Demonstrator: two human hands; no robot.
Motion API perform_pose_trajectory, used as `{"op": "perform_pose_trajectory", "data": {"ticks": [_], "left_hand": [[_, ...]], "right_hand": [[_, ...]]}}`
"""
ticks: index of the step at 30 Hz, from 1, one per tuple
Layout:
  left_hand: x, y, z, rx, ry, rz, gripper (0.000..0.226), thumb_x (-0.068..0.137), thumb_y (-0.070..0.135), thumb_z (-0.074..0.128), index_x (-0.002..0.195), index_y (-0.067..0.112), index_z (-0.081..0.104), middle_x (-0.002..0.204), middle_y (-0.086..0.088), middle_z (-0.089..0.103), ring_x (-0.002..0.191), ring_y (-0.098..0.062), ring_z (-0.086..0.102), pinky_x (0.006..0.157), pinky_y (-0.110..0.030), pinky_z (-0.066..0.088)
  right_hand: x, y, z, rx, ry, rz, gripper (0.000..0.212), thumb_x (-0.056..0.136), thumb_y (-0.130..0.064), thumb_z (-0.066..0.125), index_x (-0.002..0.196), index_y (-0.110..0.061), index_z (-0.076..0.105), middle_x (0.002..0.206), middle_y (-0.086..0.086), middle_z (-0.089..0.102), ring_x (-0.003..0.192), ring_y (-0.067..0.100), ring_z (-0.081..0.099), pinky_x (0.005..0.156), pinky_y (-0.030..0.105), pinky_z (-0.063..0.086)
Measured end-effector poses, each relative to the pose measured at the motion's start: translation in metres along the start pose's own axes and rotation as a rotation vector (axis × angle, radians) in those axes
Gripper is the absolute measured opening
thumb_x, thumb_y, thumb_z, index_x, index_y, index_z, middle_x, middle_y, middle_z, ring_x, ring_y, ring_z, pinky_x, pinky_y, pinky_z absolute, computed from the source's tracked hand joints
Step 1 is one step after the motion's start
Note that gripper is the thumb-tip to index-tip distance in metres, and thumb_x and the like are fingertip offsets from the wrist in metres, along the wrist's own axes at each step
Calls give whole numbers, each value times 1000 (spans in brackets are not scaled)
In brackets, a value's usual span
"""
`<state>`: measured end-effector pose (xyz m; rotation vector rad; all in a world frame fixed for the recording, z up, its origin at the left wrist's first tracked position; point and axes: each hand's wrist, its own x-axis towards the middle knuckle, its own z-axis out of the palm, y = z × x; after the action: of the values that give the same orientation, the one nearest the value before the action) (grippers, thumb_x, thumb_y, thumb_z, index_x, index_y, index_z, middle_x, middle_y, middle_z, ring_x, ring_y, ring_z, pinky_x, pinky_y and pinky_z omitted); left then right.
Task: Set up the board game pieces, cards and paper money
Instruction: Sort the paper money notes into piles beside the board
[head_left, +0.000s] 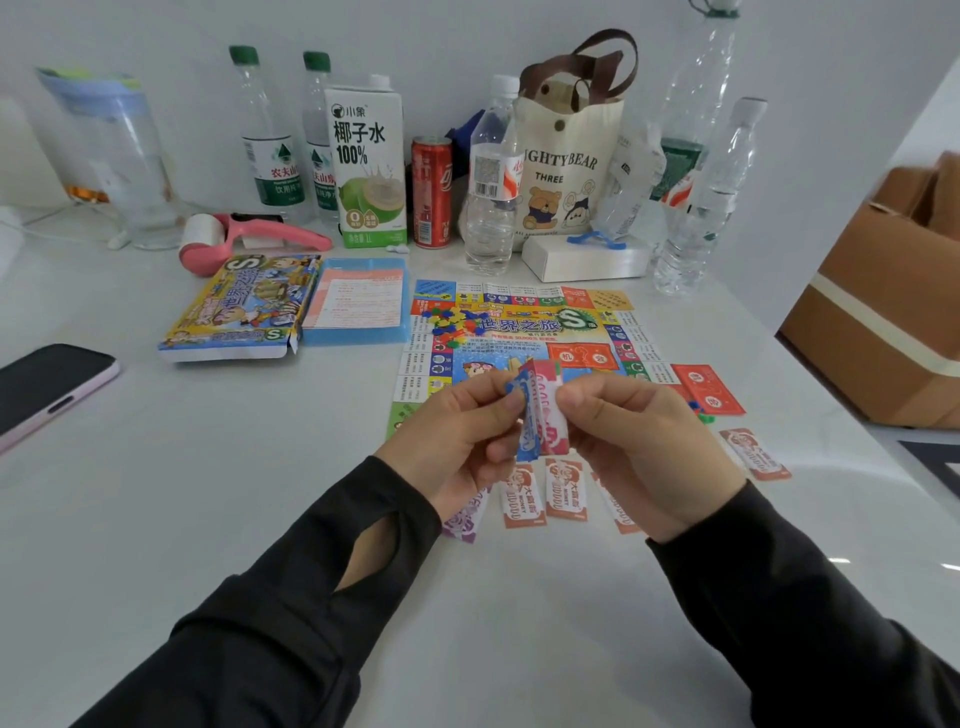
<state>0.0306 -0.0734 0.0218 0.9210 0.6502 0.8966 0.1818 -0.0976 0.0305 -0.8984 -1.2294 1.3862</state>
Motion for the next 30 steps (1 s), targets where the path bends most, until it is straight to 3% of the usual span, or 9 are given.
{"op": "perform_pose_trajectory", "data": {"ticks": [6, 14, 19, 30], "left_hand": [[1, -1, -1, -63, -45, -7, 22, 71, 14, 53, 70, 14, 74, 57, -4, 62, 37, -4, 35, 32, -13, 29], [0, -1, 0, -84, -40, -22, 23, 71, 13, 52, 68, 14, 74, 56, -5, 61, 36, -5, 34, 32, -13, 27], [0, -1, 2, -110, -33, -39, 23, 70, 12, 52, 69, 15, 75, 56, -5, 59, 37, -4, 35, 33, -13, 25], [-4, 1, 5, -216, -19, -83, 26, 69, 12, 51, 69, 13, 76, 57, -6, 63, 36, -3, 40, 33, -11, 28]], "right_hand": [[-1, 1, 3, 39, -32, -33, 41, 43, -51, 85, 62, -17, 73, 71, 3, 71, 70, 17, 60, 78, 35, 43], [-1, 2, 3, 16, -16, -37, 40, 43, -52, 85, 61, -18, 73, 70, 2, 70, 68, 16, 61, 76, 34, 44], [-1, 2, 1, 24, -26, -36, 40, 45, -50, 85, 64, -16, 74, 72, 5, 71, 69, 17, 63, 71, 25, 52], [0, 3, 0, 27, 5, -24, 44, 45, -47, 86, 67, -11, 73, 77, 14, 71, 77, 32, 62, 77, 37, 51]]}}
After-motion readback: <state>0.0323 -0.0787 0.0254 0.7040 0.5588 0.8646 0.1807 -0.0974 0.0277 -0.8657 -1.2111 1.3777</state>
